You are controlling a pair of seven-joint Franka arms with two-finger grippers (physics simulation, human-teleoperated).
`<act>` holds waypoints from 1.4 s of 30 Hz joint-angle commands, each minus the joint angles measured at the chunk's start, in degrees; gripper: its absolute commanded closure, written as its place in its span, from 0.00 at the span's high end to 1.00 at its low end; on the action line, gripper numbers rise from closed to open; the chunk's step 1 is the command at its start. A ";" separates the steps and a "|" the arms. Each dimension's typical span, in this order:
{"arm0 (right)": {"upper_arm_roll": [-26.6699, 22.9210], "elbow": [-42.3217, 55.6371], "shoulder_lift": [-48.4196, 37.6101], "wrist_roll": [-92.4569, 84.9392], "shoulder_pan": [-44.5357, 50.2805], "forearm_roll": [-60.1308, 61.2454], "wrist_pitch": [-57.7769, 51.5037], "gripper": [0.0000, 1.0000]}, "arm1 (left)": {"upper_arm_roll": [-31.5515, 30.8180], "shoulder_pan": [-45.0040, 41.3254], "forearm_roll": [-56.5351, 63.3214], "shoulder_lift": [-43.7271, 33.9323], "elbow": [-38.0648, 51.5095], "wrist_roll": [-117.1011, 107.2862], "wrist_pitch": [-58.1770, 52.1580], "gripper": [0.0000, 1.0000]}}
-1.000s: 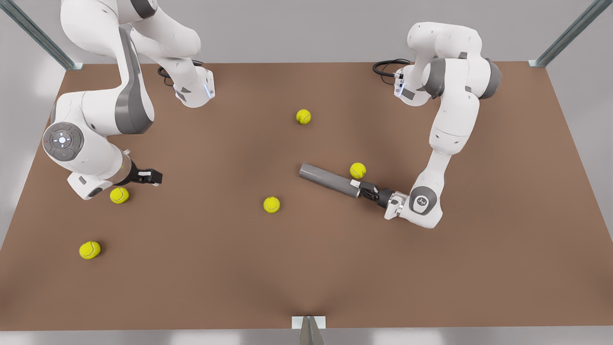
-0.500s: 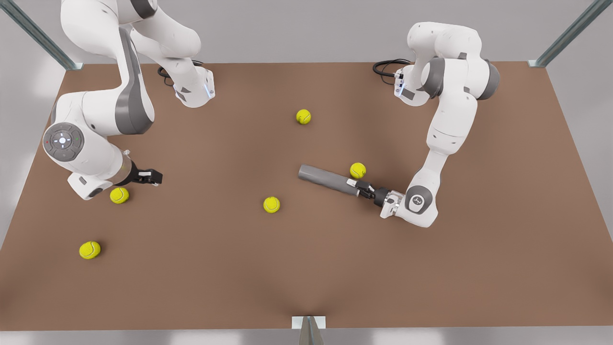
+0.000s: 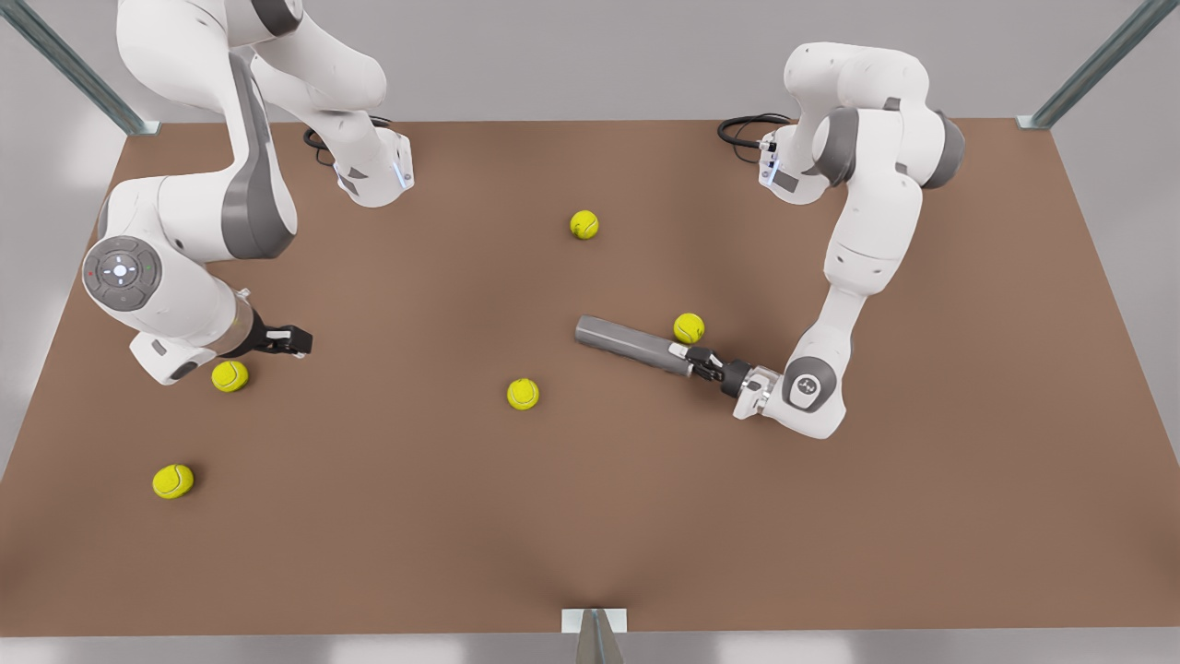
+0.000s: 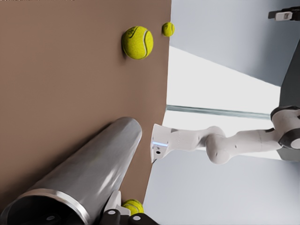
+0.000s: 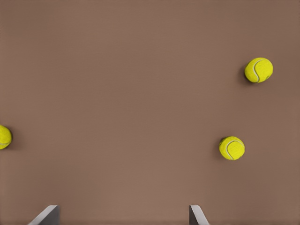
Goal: Put the tennis tube upright
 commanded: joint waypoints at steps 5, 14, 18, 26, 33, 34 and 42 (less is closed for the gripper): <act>0.01 0.00 0.00 0.00 -0.09 0.00 0.00 1.00 | 0.28 0.00 -0.15 -0.72 0.09 0.00 -0.71 0.21; -0.08 0.00 0.00 0.00 -0.27 0.00 0.00 1.00 | 3.53 0.09 0.12 -5.38 0.09 -1.32 -0.88 0.21; -0.17 0.97 0.08 -0.09 -0.36 0.09 0.00 1.00 | 5.99 0.09 0.29 -6.87 0.09 -1.67 -1.32 0.21; -0.17 1.23 0.35 0.00 -0.36 -0.09 0.00 1.00 | 11.71 0.17 3.72 -10.65 0.17 -2.02 -2.46 0.21; -0.17 1.32 0.52 0.00 -0.53 0.18 0.00 1.00 | 15.84 0.17 8.90 -14.52 1.67 -4.31 -4.84 0.21; -0.17 1.32 0.52 0.00 -0.53 0.09 0.00 1.00 | 16.54 0.17 9.08 -14.70 1.76 -4.31 -4.84 0.21; -0.17 1.32 0.35 0.09 -0.53 0.00 0.00 1.00 | 17.95 0.17 13.48 -15.75 5.01 -6.85 -4.93 0.21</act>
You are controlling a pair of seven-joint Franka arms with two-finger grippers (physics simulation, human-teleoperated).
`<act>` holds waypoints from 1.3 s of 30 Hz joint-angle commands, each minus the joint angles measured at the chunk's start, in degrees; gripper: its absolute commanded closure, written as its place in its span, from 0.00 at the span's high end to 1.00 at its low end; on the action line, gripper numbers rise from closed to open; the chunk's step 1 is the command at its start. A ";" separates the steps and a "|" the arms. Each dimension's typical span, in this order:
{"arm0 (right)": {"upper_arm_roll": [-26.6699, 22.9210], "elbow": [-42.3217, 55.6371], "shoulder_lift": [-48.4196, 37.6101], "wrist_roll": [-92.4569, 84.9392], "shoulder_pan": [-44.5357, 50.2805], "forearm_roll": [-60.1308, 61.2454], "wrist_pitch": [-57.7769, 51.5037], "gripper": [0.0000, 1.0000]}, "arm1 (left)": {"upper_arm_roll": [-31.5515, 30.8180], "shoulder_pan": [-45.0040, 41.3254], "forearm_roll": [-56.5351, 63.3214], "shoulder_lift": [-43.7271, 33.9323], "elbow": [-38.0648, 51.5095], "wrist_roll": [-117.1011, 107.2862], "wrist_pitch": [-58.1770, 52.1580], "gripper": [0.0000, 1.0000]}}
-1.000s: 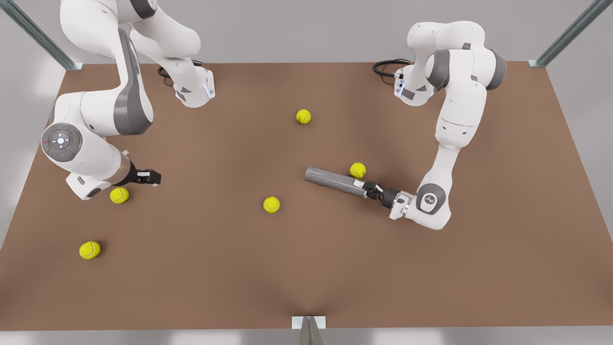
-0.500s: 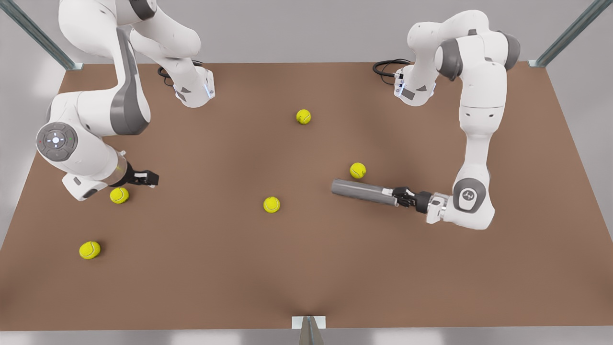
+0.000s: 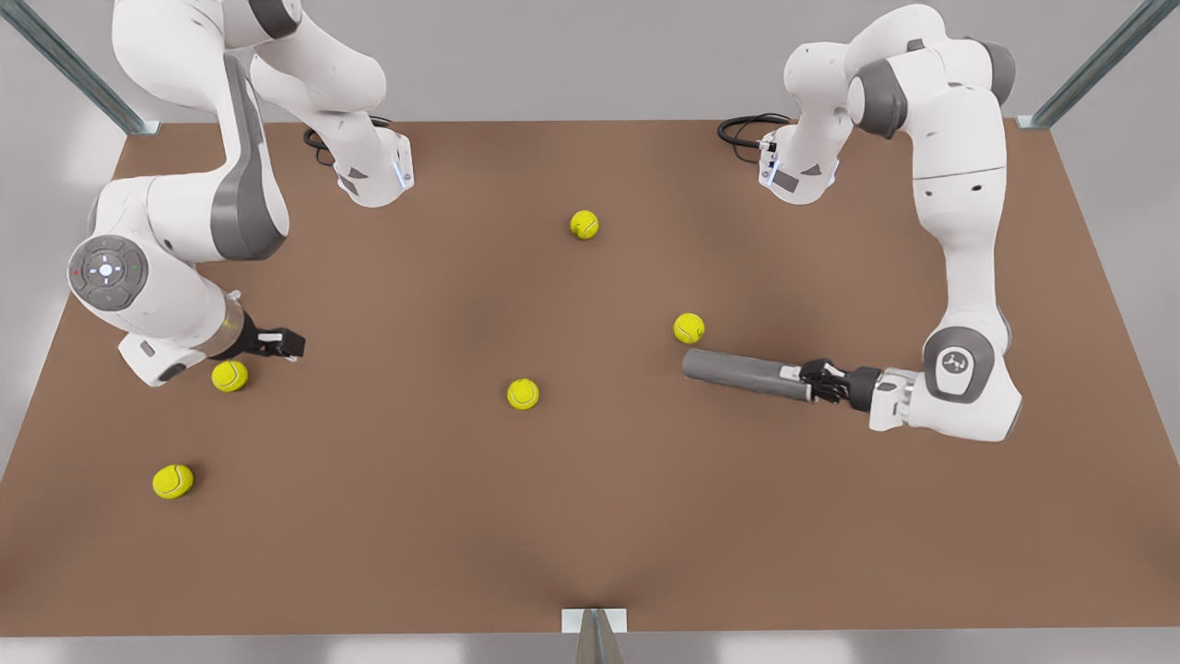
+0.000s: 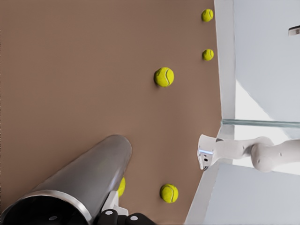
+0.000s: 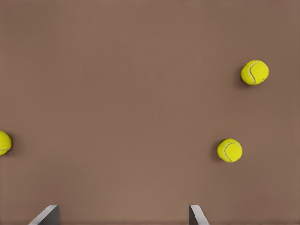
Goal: Put the tennis tube upright
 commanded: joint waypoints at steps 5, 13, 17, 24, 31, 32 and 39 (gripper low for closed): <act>0.00 0.00 -0.17 0.00 0.09 0.00 0.00 1.00 | 0.75 -0.04 4.99 -1.69 2.19 -3.53 0.06 0.21; 0.00 0.00 0.00 0.00 0.09 0.00 0.00 1.00 | 1.45 -0.04 12.45 -4.15 4.75 -6.70 0.32 0.21; 0.00 0.00 -0.17 0.00 0.09 0.00 0.00 1.00 | 2.24 -0.21 19.13 -6.35 5.89 -7.66 1.02 0.21; 0.00 0.26 0.00 0.00 0.00 -0.09 0.00 1.00 | 1.98 -0.48 33.11 -10.30 8.35 -9.24 1.55 0.21; 0.00 0.26 0.00 -0.09 0.09 0.00 0.00 1.00 | 1.89 -2.58 40.84 -13.12 8.26 -20.05 5.33 0.21; 0.00 0.26 0.00 -0.09 0.09 0.00 0.00 1.00 | 1.89 -2.85 40.93 -13.03 8.26 -23.48 6.47 0.21; 0.00 0.26 0.00 0.00 0.09 0.00 0.00 1.00 | 1.72 -3.38 44.01 -11.89 6.15 -34.46 15.70 0.21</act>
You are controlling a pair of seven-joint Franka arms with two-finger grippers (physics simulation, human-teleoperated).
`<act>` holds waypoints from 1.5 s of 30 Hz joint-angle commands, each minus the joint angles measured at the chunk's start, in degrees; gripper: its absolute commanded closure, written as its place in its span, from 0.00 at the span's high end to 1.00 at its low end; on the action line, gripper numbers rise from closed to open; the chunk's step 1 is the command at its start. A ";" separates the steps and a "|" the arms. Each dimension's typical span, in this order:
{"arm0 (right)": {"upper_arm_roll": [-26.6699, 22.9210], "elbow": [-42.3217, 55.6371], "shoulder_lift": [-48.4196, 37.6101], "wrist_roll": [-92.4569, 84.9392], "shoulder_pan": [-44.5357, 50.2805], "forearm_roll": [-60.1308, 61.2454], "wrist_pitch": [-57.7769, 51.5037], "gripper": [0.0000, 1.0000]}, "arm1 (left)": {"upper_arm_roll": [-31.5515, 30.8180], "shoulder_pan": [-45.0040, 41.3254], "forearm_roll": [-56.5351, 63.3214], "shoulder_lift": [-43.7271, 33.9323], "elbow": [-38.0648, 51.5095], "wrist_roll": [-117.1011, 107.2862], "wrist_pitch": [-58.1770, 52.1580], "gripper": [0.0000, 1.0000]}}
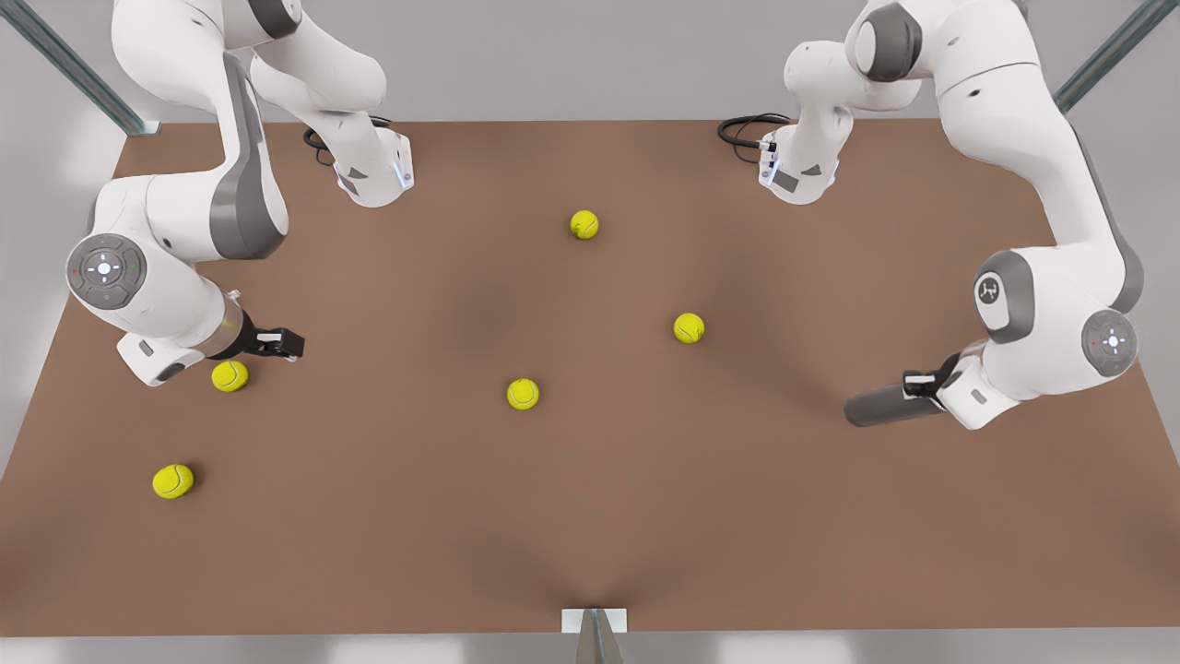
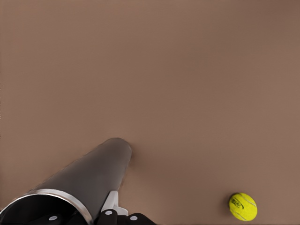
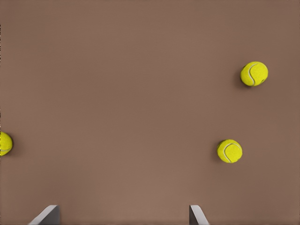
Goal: Put the tennis tube upright
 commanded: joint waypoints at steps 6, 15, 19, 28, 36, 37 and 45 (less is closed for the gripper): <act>0.00 0.00 0.00 0.00 -0.01 0.00 0.00 1.00 | -0.03 -0.17 2.02 2.07 -0.44 -7.02 1.97 0.21; 0.00 0.00 0.00 0.00 -0.01 -0.09 0.00 1.00 | -0.03 0.18 1.67 5.50 -0.53 -10.28 7.06 0.21; 0.00 0.00 0.00 0.00 -0.01 0.00 0.00 1.00 | -0.03 0.27 1.76 6.29 -0.53 -10.28 7.94 0.21; 0.00 0.00 0.00 0.00 -0.01 0.00 0.00 1.00 | -0.82 0.01 4.66 6.46 -0.44 -11.86 7.85 1.00; -0.08 1.41 0.79 -0.09 -0.54 -0.09 0.00 1.00 | -0.73 -0.08 4.83 6.20 -0.35 -12.21 7.42 1.00; -0.08 1.41 0.79 -0.09 -0.45 -0.09 0.00 1.00 | -0.73 -0.08 4.83 5.94 -0.35 -12.12 7.33 1.00; -0.08 2.63 1.75 0.17 -0.36 -0.26 1.75 1.00 | -0.73 -0.08 6.42 4.79 0.00 -12.56 6.71 1.00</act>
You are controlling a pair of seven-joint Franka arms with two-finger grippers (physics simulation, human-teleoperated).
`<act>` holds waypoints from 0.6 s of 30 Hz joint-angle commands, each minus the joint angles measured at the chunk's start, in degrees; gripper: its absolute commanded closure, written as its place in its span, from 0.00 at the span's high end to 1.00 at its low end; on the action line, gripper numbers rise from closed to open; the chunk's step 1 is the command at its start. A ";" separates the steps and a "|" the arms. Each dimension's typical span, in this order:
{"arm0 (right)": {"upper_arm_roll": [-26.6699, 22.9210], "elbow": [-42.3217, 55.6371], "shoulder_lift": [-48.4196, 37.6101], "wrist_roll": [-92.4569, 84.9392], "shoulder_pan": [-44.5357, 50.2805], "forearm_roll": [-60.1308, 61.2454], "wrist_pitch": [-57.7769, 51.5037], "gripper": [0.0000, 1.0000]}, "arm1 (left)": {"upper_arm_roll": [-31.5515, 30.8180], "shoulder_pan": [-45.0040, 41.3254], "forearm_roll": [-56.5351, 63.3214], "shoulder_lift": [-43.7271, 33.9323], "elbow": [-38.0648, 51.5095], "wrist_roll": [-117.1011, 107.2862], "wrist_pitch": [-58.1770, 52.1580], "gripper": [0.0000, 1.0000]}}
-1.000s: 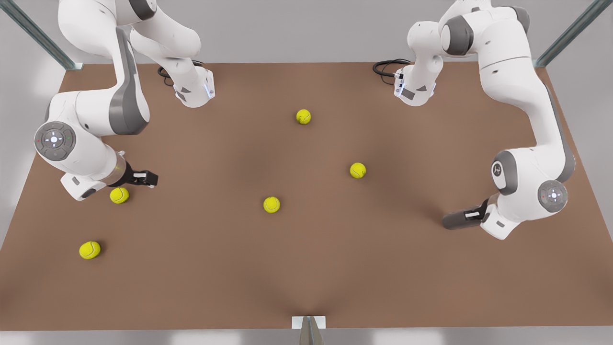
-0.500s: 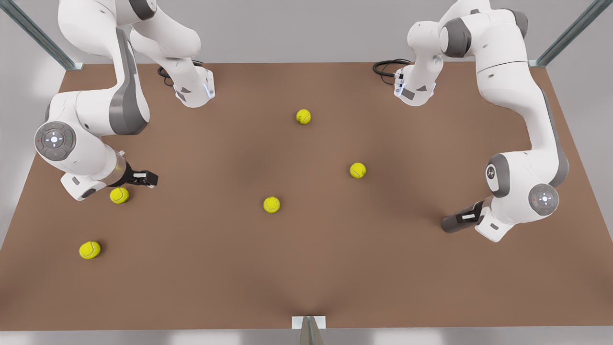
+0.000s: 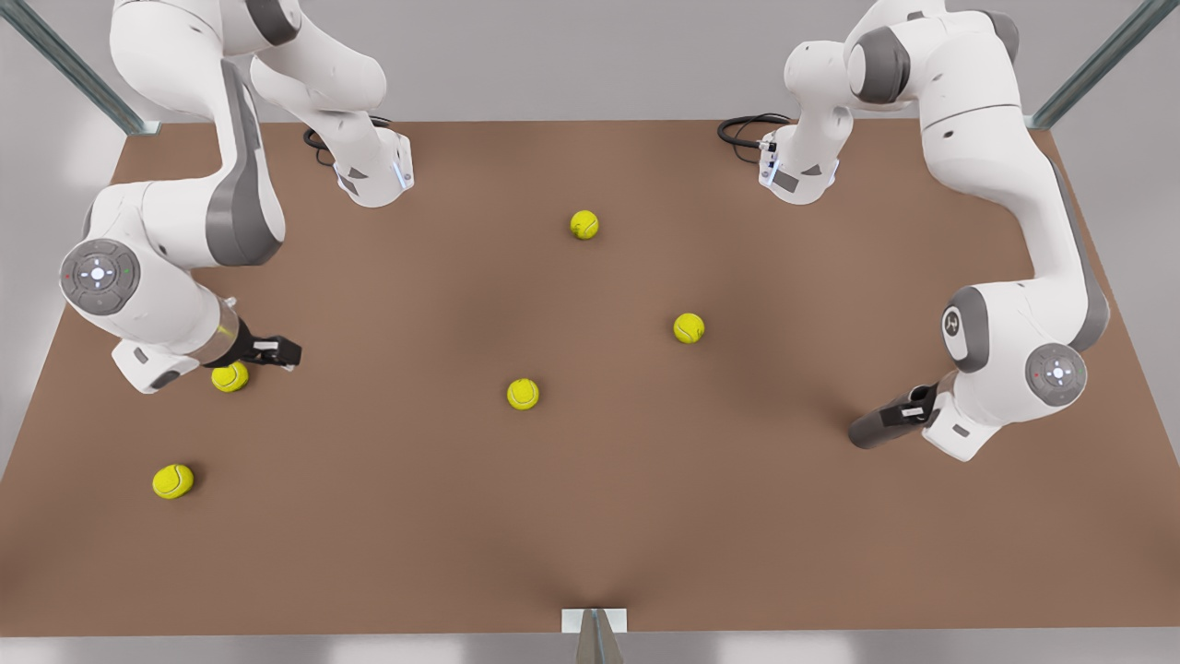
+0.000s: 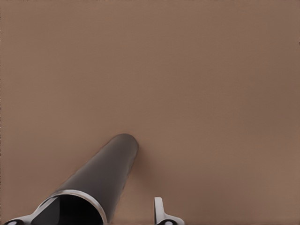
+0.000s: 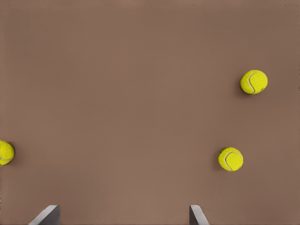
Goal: Put the tennis tube upright
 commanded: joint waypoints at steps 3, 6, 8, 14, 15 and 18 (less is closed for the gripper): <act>-0.09 0.93 0.11 -0.08 -2.89 0.18 0.03 1.00 | 0.00 0.00 0.40 -0.19 0.00 0.00 -0.01 1.00; -0.18 1.02 0.02 -0.08 -4.47 0.09 0.03 1.00 | 0.00 -0.09 0.40 -1.42 0.18 0.00 -0.45 1.00; -0.09 1.02 1.33 -0.08 -4.30 -2.02 2.40 1.00 | 0.00 -0.09 0.49 -2.47 0.26 0.00 -0.89 1.00; 0.35 1.02 1.34 -0.16 -2.89 -1.50 4.07 1.00 | -1.31 0.26 0.58 -5.98 4.75 0.00 -12.57 1.00; 0.35 0.93 1.43 -0.08 -2.72 -1.58 4.07 1.00 | -1.32 0.26 0.58 -7.57 4.75 0.00 -13.98 1.00; 0.35 0.93 1.43 -0.08 -2.37 -1.76 4.07 1.00 | -1.93 0.09 1.63 -11.43 4.57 0.00 -16.26 1.00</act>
